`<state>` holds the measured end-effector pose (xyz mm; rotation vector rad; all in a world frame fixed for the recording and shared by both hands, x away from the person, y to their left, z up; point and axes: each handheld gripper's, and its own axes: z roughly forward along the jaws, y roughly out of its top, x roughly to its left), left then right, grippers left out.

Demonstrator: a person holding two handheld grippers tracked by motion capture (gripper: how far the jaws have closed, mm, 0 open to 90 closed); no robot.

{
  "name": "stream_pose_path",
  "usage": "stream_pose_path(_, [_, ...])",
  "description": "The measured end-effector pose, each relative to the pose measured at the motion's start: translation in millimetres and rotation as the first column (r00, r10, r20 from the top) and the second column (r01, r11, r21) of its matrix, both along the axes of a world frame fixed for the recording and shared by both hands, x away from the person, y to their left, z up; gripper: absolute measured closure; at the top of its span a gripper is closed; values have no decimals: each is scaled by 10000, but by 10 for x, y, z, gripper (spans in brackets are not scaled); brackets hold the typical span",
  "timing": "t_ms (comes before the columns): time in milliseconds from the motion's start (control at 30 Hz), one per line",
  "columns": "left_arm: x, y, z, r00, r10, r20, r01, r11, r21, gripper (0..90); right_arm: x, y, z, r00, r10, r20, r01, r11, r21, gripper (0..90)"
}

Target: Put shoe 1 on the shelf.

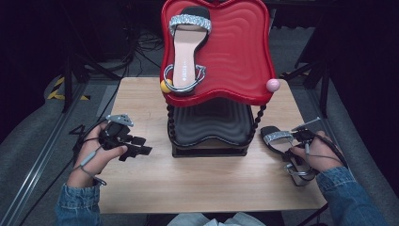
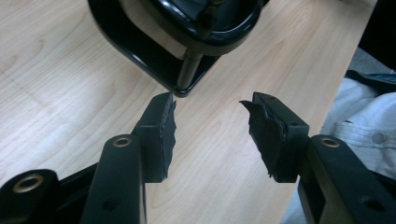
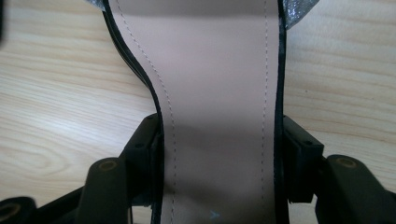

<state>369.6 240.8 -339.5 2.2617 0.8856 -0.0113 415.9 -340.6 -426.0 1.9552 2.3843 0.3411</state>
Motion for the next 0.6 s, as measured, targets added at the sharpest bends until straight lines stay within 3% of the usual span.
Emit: stream_pose_path(600, [-43, 101, 35, 9989, 406, 247, -404, 9991, -103, 474, -104, 15, 997, 9945, -377, 979, 313, 9973, 660, 427])
